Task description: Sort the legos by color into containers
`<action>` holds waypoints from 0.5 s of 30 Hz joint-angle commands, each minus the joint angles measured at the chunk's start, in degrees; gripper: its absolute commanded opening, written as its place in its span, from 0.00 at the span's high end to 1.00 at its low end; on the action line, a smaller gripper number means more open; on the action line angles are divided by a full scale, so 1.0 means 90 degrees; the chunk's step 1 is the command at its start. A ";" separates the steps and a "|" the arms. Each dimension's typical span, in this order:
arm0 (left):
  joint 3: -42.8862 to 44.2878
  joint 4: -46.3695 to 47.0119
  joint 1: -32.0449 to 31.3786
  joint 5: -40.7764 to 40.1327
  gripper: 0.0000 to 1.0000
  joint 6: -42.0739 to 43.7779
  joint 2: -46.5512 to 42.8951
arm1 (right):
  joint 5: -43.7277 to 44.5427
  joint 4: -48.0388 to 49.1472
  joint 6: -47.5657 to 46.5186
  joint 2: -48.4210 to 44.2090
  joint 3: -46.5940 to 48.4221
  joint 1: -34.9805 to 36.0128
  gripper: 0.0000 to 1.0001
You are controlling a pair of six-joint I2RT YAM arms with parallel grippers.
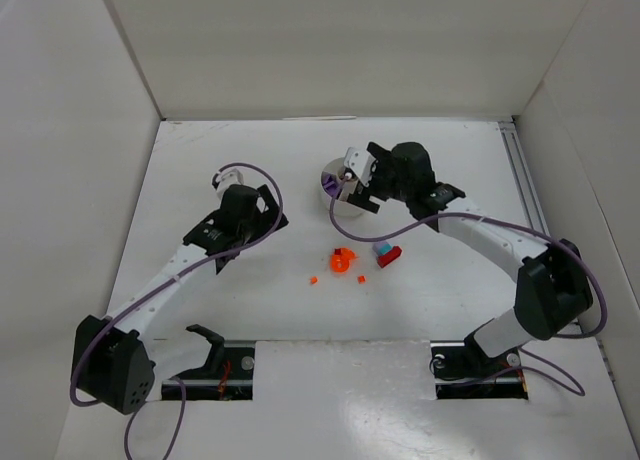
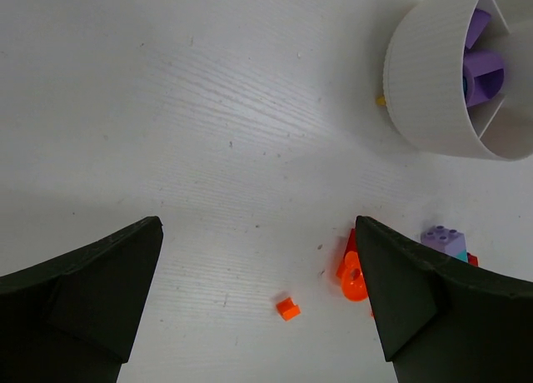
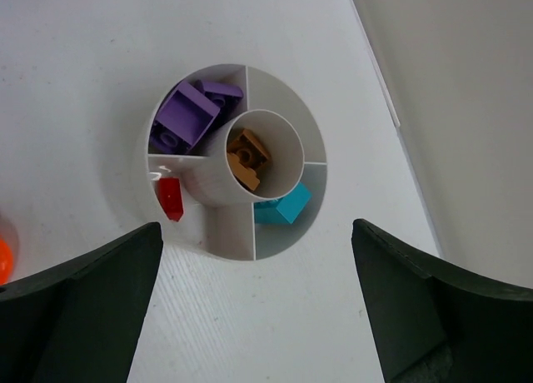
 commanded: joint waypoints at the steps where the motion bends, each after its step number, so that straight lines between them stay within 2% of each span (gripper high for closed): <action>1: 0.0255 -0.0245 0.0023 -0.0117 0.00 -0.0078 -0.0071 | 0.0836 -0.0032 0.0054 -0.0362 -0.0114 0.0323 0.00; 10: -0.0290 -0.0041 -0.0045 -0.0058 0.00 -0.0204 -0.0491 | 0.1325 -0.0092 0.0054 -0.0421 -0.0115 0.0665 0.00; 15: -0.0409 -0.0049 -0.0270 -0.0009 0.00 -0.0458 -0.0325 | 0.2194 0.0026 0.0200 -0.0538 -0.0408 0.0998 0.00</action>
